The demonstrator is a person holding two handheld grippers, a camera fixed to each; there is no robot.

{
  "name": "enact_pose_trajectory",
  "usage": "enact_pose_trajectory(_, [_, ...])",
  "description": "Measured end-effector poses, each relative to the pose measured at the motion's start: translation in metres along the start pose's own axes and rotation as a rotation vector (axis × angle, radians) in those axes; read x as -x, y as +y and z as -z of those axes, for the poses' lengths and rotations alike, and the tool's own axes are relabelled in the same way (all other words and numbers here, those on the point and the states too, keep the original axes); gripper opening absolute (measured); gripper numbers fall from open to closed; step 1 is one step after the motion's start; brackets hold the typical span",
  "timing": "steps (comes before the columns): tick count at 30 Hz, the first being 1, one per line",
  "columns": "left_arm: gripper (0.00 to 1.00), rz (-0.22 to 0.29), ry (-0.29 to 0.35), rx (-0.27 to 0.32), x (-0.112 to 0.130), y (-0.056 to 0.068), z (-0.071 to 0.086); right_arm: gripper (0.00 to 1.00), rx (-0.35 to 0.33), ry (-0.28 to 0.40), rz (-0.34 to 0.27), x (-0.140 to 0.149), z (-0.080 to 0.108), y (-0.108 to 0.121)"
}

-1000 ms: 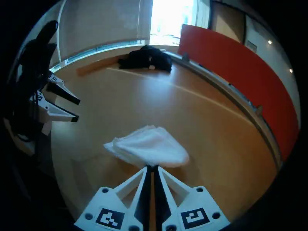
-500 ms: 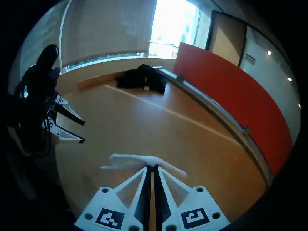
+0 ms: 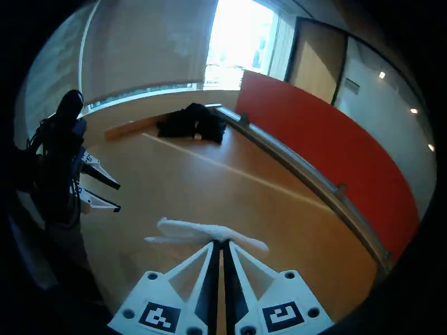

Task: Fold towel

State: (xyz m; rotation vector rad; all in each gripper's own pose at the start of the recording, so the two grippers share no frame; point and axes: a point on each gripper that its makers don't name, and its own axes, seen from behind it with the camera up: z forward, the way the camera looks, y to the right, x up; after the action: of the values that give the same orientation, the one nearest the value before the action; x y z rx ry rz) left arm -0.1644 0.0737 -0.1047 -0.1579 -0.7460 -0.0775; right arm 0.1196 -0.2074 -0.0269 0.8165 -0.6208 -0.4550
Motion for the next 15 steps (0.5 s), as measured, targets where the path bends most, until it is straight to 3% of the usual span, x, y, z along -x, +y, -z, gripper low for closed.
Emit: enact_pose_trajectory(15, [0.90,-0.021,-0.013,0.005,-0.004,0.009,-0.011,0.04,0.089,-0.014,-0.056,0.029,0.058,0.078])
